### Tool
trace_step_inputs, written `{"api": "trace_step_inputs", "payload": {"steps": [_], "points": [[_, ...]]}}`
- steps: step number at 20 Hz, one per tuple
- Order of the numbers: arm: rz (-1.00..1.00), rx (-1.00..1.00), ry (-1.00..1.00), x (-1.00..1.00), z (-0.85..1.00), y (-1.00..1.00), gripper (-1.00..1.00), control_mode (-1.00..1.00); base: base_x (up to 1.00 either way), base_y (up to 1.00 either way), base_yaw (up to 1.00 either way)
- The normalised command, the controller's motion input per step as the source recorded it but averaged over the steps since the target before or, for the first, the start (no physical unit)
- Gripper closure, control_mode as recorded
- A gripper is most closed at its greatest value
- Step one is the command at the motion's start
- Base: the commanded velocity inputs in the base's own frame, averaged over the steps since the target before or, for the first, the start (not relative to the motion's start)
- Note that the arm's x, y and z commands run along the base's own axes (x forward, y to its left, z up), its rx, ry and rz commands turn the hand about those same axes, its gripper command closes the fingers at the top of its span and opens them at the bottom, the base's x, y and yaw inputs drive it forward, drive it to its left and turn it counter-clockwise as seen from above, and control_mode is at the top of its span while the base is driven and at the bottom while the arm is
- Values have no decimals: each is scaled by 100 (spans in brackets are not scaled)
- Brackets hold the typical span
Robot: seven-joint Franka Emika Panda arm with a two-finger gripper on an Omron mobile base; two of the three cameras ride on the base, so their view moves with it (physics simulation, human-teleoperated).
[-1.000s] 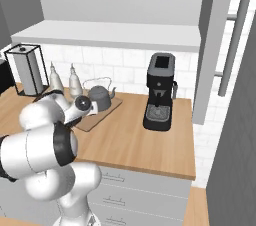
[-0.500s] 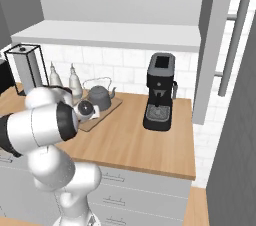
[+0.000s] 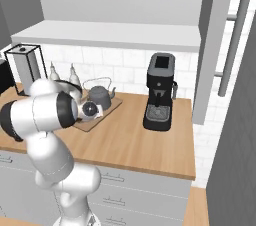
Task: Pick the kettle from the counter and place it on the tray. Then pick the mug from the cabinet and place it on the tray. Then close the cabinet doors.
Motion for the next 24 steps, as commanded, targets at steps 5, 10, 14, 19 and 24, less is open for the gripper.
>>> {"api": "trace_step_inputs", "payload": {"steps": [5,10,14,19,24], "points": [[5,-8,0,18,-24,1,100,-100,0,0,0],[2,-11,1,-4,-16,12,-100,-100,0,0,0],[1,-3,5,0,0,-2,-100,-100,0,0,0],[2,0,7,0,0,-18,-100,-100,0,0,0],[0,0,0,-10,24,-5,-100,-100,0,0,0]]}}
